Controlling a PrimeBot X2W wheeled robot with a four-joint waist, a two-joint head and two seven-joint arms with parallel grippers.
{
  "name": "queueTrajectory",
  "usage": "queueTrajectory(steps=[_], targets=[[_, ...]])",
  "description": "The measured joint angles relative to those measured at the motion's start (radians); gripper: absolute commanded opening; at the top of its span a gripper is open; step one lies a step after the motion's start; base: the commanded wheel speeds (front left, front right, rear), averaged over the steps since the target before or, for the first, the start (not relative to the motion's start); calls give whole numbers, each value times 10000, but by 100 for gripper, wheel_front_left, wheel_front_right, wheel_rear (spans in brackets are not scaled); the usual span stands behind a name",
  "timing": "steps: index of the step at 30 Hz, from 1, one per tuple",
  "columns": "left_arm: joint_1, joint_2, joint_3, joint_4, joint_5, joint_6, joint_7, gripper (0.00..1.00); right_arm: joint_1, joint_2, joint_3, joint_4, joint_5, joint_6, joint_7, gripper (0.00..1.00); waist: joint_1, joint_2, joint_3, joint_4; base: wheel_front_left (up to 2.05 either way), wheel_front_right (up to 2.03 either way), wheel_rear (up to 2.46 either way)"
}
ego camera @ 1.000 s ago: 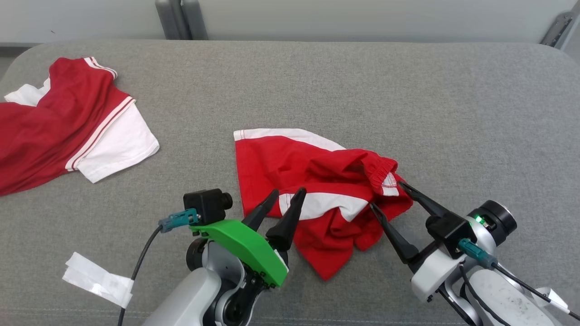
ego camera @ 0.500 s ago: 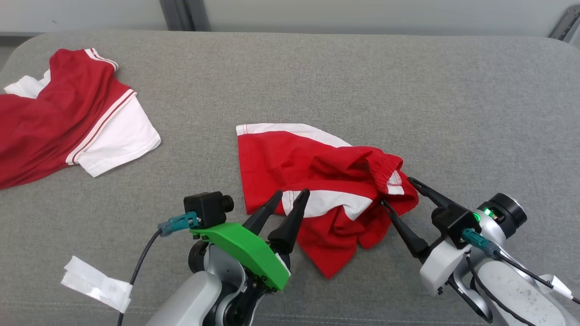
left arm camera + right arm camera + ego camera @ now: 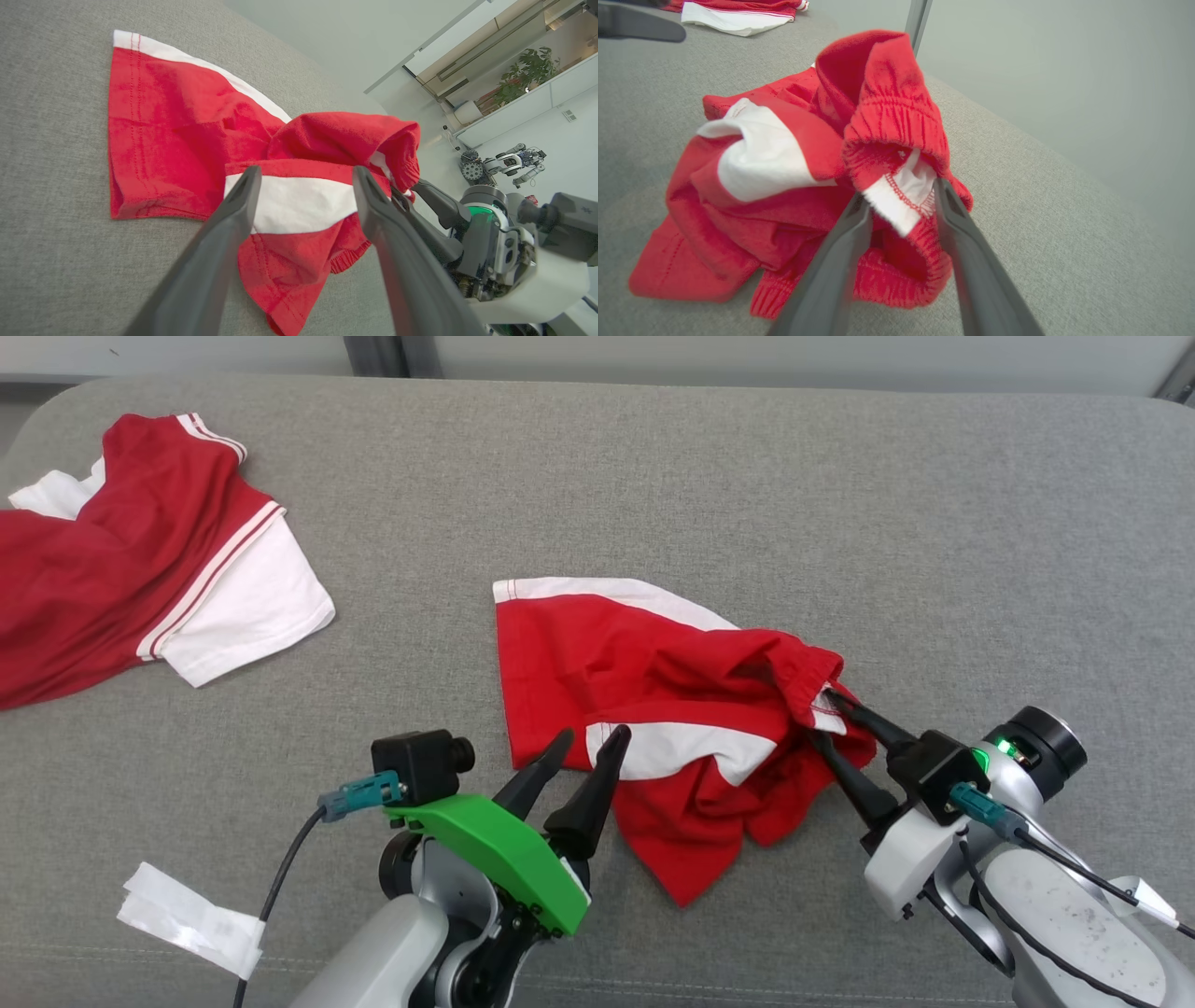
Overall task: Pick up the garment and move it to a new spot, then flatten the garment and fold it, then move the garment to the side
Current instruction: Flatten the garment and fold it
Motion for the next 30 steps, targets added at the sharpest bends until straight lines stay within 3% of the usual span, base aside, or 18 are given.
queueTrajectory(steps=[9, 16, 19, 30], targets=[[-12, 232, 13, 393, 27, 0, 192, 100, -209, 56, -2, 25, 2, 6, 75, 0, 0, 0, 240, -150, 0, 0, 0], [-24, -15, 102, 938, -589, -31, 462, 100, -317, 63, 15, 29, 2, 40, 75, 0, 0, 0, 450, -355, 0, 0, 0], [-38, -148, 167, 1124, -1011, -188, 589, 100, -416, 71, 31, 15, 2, 46, 77, 0, 0, 0, 533, -438, 0, 0, 0], [-600, -201, 366, 1868, -1028, -539, 587, 100, -524, 59, 21, 29, 2, 46, 75, 0, 0, 0, 777, -601, 0, 0, 0]])
